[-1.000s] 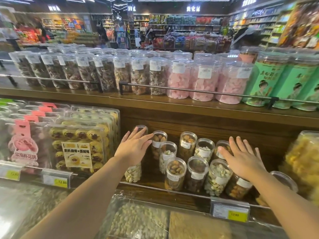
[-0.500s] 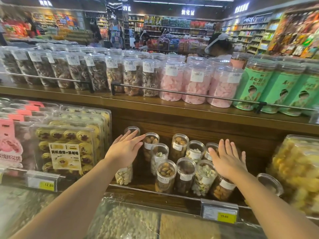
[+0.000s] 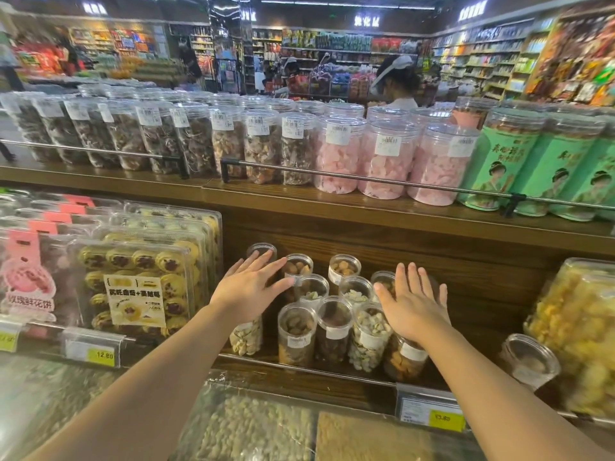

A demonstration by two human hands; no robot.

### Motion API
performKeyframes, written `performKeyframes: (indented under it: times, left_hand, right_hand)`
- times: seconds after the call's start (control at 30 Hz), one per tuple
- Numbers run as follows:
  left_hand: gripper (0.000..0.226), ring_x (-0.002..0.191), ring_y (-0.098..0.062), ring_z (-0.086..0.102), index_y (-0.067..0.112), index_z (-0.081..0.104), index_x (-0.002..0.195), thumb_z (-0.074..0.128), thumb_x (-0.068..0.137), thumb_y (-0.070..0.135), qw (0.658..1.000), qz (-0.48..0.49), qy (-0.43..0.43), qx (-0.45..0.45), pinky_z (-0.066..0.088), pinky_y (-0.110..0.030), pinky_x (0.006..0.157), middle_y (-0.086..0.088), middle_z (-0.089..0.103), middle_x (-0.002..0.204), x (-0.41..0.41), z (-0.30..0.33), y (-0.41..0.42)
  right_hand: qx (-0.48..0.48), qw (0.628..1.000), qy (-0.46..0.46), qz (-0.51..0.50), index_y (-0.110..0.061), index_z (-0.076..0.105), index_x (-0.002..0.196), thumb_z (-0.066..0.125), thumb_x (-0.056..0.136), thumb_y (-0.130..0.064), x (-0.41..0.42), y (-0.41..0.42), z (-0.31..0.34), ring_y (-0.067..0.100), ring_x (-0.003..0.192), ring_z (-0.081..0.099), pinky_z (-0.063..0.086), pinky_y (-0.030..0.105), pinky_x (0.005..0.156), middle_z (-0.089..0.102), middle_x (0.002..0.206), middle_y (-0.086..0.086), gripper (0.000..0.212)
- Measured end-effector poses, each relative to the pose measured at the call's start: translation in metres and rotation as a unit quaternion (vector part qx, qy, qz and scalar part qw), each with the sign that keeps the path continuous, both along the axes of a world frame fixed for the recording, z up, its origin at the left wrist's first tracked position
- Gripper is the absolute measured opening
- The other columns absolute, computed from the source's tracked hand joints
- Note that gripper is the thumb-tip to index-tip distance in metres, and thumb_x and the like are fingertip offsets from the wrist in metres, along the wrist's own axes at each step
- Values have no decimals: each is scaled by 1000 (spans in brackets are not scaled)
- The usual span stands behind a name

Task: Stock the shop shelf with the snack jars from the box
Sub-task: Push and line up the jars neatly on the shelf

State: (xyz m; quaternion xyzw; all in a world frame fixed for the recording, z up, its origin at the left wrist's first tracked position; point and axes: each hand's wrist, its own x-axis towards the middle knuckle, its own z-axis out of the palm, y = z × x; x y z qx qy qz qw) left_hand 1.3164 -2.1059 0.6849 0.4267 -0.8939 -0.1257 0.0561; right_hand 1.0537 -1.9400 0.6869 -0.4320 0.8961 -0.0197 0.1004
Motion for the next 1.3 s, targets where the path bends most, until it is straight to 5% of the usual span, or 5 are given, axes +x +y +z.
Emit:
performKeyframes:
  times: [0.37, 0.63, 0.9, 1.1, 1.3]
  left_hand:
    - [81, 155, -8, -8, 48, 8, 159, 16, 87, 86, 1000, -1, -20, 1, -4, -40, 127, 15, 0, 169, 1, -4, -4]
    - [54, 155, -8, -8, 53, 4, 157, 17, 104, 56, 1000, -4, -8, 0, -6, -38, 126, 14, 0, 169, 2, -5, -4]
    - [65, 155, -10, -9, 54, 5, 157, 16, 96, 76, 1000, -16, -4, -7, -3, -42, 127, 12, 1, 169, 2, -4, -3]
    - [41, 156, -16, -10, 54, 41, 147, 30, 108, 46, 992, -77, 68, -78, -4, -41, 126, 9, 7, 170, 6, -6, 0]
    - [30, 157, -15, 1, 42, 58, 129, 44, 104, 49, 986, -75, 122, -79, 4, -42, 125, 8, 23, 166, 8, -12, -2]
  right_hand:
    - [0, 1000, -1, 19, -24, -15, 160, 1, 99, -67, 21, -18, 0, 21, 152, -25, -14, 55, 121, -23, 167, 2, 76]
    - [-4, 1000, 1, 17, -25, -15, 160, 2, 100, -66, 22, -17, 0, 22, 152, -24, -13, 55, 122, -22, 167, 3, 75]
    - [-5, 1000, 7, 17, -25, -14, 160, 2, 99, -67, 22, -17, -1, 23, 152, -23, -11, 56, 122, -21, 167, 3, 76]
    - [-7, 1000, 14, 17, -26, -14, 160, 1, 99, -67, 23, -18, -1, 23, 152, -22, -10, 56, 122, -20, 167, 3, 76]
    - [-17, 999, 14, 24, -24, -13, 161, 1, 99, -66, 21, -16, -2, 23, 153, -21, -10, 56, 122, -18, 168, 3, 75]
